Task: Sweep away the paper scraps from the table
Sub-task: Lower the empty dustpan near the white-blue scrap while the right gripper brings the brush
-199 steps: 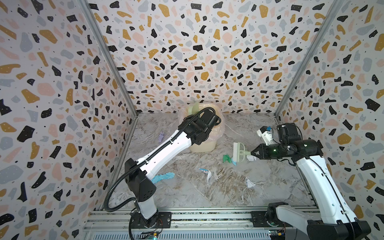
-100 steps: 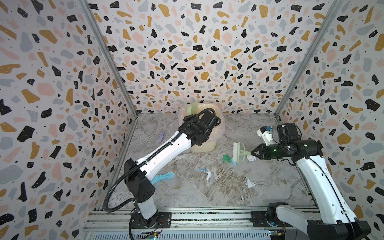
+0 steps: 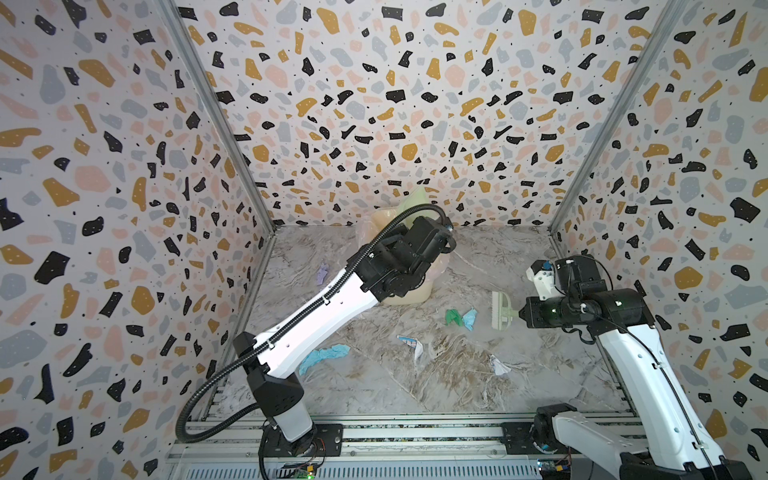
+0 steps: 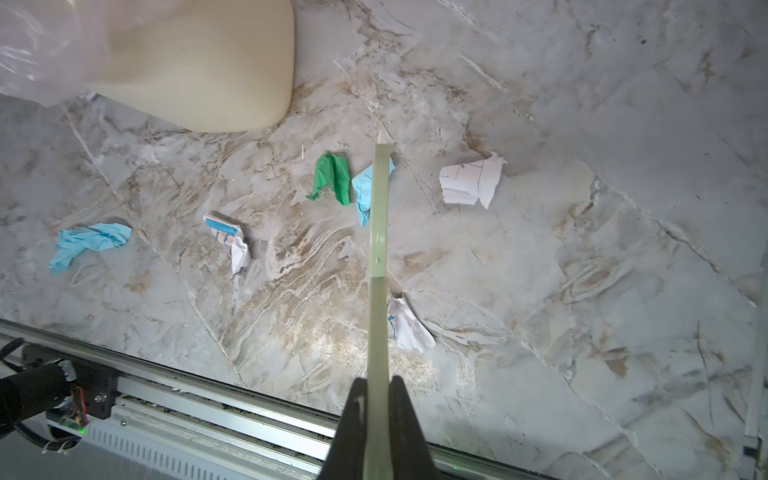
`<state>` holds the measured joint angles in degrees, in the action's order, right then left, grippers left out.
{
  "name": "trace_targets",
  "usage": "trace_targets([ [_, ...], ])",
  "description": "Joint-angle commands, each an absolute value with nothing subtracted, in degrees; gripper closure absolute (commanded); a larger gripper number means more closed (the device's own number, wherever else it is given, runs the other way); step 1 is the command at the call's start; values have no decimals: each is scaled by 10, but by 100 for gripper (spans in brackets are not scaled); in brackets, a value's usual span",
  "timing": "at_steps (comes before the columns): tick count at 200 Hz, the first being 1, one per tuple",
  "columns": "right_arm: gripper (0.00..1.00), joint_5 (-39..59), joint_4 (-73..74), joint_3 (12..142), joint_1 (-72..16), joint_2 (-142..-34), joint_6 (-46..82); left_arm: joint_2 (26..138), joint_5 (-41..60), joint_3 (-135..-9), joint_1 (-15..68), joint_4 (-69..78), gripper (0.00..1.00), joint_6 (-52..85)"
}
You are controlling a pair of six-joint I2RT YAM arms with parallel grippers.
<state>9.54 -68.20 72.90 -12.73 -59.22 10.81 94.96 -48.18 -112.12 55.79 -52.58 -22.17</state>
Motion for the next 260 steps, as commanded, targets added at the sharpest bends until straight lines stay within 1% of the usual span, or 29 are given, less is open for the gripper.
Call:
trace_targets([
  [1, 100, 8, -722, 722, -178, -584, 167, 918, -374, -1070, 582, -528, 100, -125],
  [31, 100, -58, -759, 716, -255, -585, 237, 875, -263, -979, 606, -507, 100, -58],
  [40, 100, -62, -759, 707, -274, -581, 250, 863, -237, -952, 612, -500, 100, -38],
  [51, 100, -58, -759, 695, -283, -577, 267, 845, -201, -909, 621, -484, 100, -18],
  [72, 100, -66, -759, 675, -303, -581, 289, 820, -170, -836, 639, -467, 100, 13],
  [98, 100, -92, -761, 662, -305, -585, 282, 791, -106, -742, 654, -419, 100, 54],
  [125, 100, -111, -761, 628, -310, -594, 280, 788, -52, -675, 681, -358, 100, 82],
  [151, 100, -123, -761, 630, -309, -596, 283, 808, -21, -643, 703, -335, 100, 85],
  [198, 100, -109, -760, 572, -311, -602, 294, 838, 27, -608, 713, -312, 100, 57],
  [225, 100, -103, -760, 580, -314, -604, 294, 854, 29, -594, 714, -295, 100, 48],
  [260, 100, -88, -758, 585, -339, -621, 293, 868, 16, -576, 715, -275, 100, 52],
])
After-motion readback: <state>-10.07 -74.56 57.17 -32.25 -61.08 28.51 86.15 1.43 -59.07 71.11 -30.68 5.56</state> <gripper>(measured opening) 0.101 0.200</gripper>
